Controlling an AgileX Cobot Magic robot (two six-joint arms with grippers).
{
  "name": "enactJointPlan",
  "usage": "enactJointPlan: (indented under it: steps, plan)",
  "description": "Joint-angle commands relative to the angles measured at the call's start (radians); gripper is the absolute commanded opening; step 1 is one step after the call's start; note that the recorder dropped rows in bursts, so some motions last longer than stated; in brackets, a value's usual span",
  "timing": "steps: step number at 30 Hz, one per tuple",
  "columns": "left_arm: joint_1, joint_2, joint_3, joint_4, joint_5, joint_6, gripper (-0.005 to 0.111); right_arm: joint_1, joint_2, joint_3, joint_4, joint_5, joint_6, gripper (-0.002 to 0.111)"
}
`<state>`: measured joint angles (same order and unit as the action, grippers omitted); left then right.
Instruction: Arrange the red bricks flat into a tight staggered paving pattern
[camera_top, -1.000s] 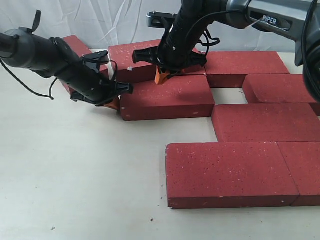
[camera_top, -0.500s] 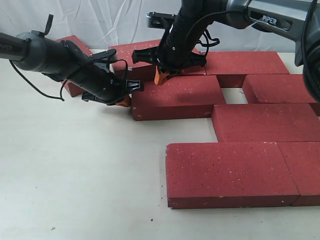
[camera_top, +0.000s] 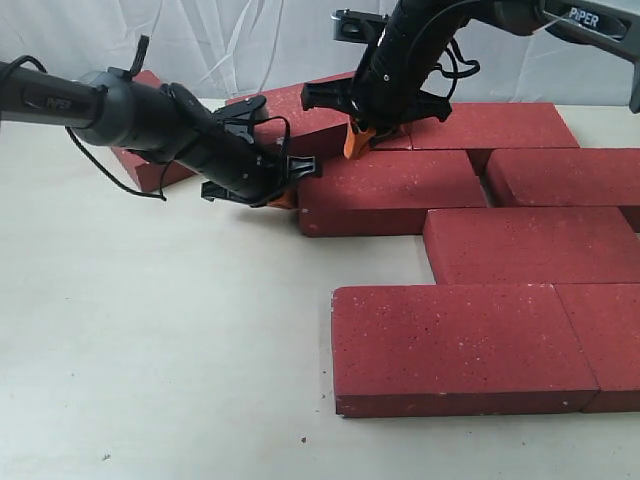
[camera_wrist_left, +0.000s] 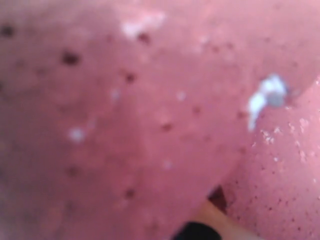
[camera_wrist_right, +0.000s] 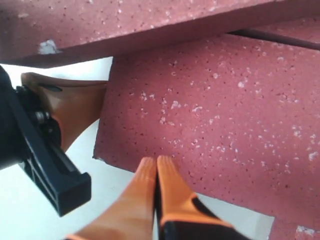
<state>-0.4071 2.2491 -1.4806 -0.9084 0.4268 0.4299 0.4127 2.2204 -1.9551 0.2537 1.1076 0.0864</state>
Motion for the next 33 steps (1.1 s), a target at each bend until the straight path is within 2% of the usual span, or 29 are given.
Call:
enactJointPlan:
  steps: [1,14,19,24,33]
  plan:
    - [-0.027,0.005,-0.016,-0.024,-0.003,0.001,0.0,-0.006,-0.013,-0.005,-0.008,0.001,-0.014,-0.001]
    - [-0.081,0.046,-0.069,-0.056,-0.011,0.001,0.0,-0.006,-0.013,-0.005,-0.008,0.008,-0.014,-0.001]
    - [-0.083,0.048,-0.069,-0.046,-0.012,0.001,0.0,-0.006,-0.013,-0.005,-0.008,0.008,-0.014,-0.001]
    - [-0.062,0.048,-0.069,-0.033,0.009,-0.003,0.0,-0.006,-0.013,-0.005,-0.008,0.01,-0.014,-0.001]
    - [0.014,0.025,-0.069,0.003,0.165,-0.044,0.0,-0.004,-0.013,-0.005,0.016,0.073,-0.032,-0.001]
